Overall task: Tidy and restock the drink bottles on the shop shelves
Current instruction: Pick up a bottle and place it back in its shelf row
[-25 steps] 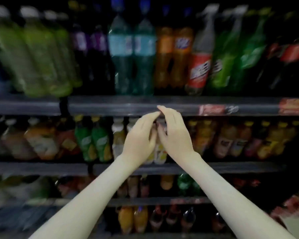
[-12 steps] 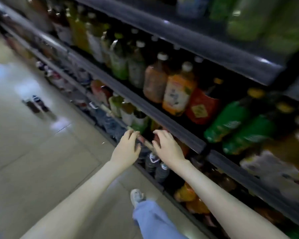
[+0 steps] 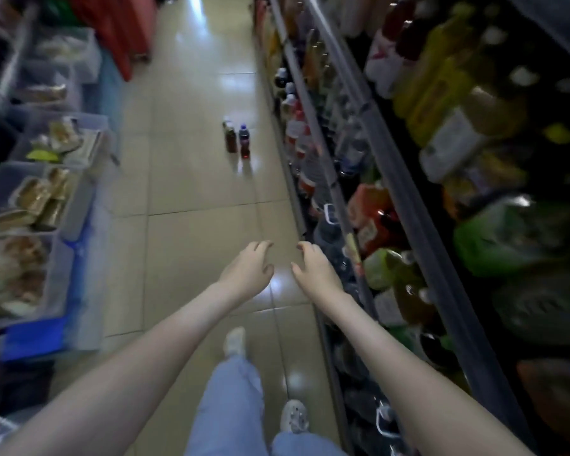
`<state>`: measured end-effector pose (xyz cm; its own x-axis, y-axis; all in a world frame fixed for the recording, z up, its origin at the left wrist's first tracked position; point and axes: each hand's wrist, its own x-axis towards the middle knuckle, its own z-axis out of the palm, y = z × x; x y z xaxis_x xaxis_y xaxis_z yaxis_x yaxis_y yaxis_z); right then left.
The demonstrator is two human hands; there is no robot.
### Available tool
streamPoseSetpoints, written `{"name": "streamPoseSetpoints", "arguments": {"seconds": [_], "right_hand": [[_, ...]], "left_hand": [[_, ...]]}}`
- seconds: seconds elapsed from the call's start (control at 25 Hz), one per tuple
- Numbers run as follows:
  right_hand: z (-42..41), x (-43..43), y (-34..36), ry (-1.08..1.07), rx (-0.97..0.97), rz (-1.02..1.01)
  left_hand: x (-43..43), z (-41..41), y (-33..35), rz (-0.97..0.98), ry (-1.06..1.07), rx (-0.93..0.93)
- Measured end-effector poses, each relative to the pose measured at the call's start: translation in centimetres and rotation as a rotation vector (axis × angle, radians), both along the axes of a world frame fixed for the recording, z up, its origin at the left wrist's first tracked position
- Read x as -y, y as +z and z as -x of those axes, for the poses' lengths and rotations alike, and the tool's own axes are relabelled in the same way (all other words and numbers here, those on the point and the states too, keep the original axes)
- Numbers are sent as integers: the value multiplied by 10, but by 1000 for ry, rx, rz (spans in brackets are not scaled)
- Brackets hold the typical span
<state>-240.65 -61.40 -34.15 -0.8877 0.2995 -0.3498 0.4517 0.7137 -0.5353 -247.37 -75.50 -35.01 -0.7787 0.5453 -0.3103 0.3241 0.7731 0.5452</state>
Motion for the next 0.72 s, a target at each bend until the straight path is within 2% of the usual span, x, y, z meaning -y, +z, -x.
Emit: {"name": "streamPoseSetpoints", "arguments": {"seconds": [0.16, 0.36, 0.56, 0.72], "right_hand": [[147, 1, -23, 29, 26, 29], [338, -18, -23, -37, 73, 14], [513, -62, -24, -150, 39, 57], [662, -115, -81, -209, 51, 107]], "left_hand": [[26, 148, -21, 38, 107, 36], [25, 352, -1, 75, 85, -22], [-30, 532, 2, 120, -5, -43], [-87, 676, -52, 178, -7, -9]]}}
